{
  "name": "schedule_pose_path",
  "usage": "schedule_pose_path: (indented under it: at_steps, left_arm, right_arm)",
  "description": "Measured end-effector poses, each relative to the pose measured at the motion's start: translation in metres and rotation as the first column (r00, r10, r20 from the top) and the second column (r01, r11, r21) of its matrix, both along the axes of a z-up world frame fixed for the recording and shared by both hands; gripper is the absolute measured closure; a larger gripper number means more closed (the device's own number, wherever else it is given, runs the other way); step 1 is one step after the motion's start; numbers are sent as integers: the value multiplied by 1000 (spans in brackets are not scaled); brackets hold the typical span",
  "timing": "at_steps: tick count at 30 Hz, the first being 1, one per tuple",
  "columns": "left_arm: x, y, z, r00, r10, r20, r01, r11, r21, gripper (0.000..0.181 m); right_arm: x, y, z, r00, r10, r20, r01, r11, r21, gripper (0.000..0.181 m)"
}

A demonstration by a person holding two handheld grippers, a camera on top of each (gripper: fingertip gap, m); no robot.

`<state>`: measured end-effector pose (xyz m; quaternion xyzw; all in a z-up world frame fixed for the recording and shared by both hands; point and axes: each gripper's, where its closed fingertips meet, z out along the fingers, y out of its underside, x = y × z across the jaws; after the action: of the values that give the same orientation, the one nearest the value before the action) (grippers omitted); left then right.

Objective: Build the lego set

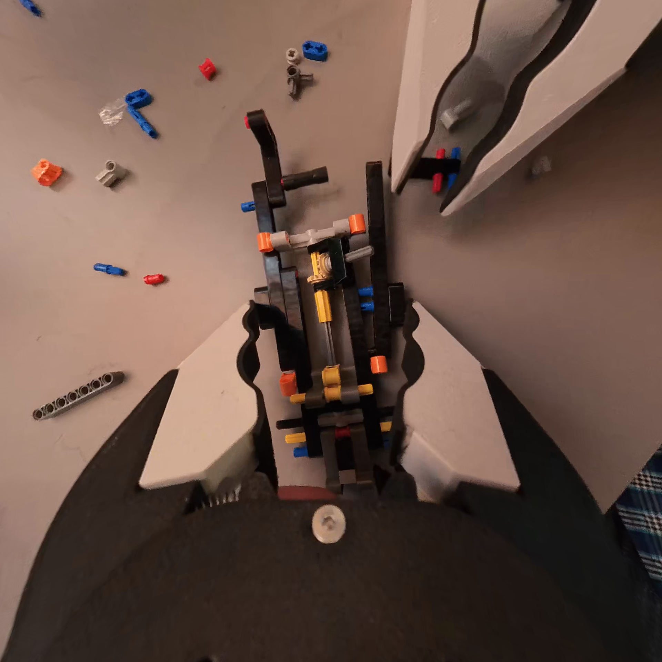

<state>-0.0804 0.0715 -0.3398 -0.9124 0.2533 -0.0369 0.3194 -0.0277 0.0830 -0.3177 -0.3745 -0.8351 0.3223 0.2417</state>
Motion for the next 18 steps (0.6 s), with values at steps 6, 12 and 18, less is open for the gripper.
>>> schedule_pose_path:
  at_steps: [6, 12, 18]
  left_arm:
    - [-8, 14, 21, 992, 127, -13, -124, 981, 151, 102]
    - [-9, 26, 49, 979, 197, -54, -170, 933, 318, 102]
    - [-6, 34, 57, 965, 239, -111, -179, 903, 392, 102]
  right_arm:
    - [-1, 3, 21, 978, -200, 51, 206, 940, -272, 161]
    - [-16, 13, 27, 918, -374, 134, 389, 775, -498, 157]
    - [-28, 13, 30, 911, -374, 172, 386, 629, -675, 166]
